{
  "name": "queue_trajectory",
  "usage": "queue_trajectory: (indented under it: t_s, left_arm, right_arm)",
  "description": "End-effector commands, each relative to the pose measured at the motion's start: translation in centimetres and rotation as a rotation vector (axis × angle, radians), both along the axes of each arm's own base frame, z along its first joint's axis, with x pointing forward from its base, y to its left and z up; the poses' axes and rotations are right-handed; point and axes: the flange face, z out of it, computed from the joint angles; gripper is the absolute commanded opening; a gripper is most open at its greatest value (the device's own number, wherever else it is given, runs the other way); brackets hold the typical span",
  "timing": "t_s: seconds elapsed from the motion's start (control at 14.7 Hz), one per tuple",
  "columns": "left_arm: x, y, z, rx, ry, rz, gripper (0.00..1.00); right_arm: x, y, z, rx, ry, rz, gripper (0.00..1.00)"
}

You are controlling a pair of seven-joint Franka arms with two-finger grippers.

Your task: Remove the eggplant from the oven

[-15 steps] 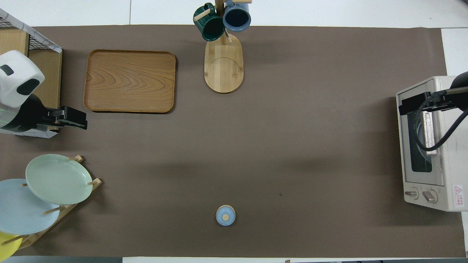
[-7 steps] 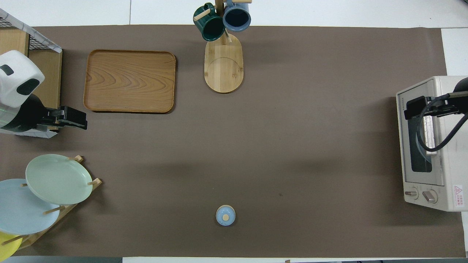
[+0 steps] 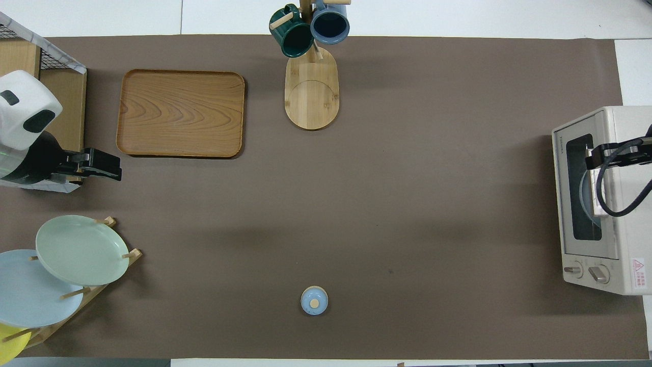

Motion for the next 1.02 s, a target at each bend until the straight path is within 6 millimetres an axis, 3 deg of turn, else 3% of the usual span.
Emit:
queue_trajectory:
  t_s: [0.0,0.2,0.41,0.95]
  left_arm:
    - [-0.5,-0.2,0.6,-0.013,-0.016,-0.003,1.0]
    - [-0.2,-0.3,0.7,-0.017,-0.04,-0.006,1.0]
    - [0.2,-0.4,0.8,-0.02,-0.064,-0.006,1.0]
    - [0.6,-0.3,0.8,-0.024,-0.09,0.001,1.0]
  right_arm:
    - [-1.8,-0.6,-2.9,-0.038,-0.007,-0.071,0.0]
    - [-2.3,-1.2,-5.8,-0.095,0.024,-0.104,0.0]
    - [-2.8,-3.8,-8.0,-0.138,0.036,-0.085,0.0]
    - [-3.8,-6.3,-11.0,-0.146,0.041,-0.011,0.0]
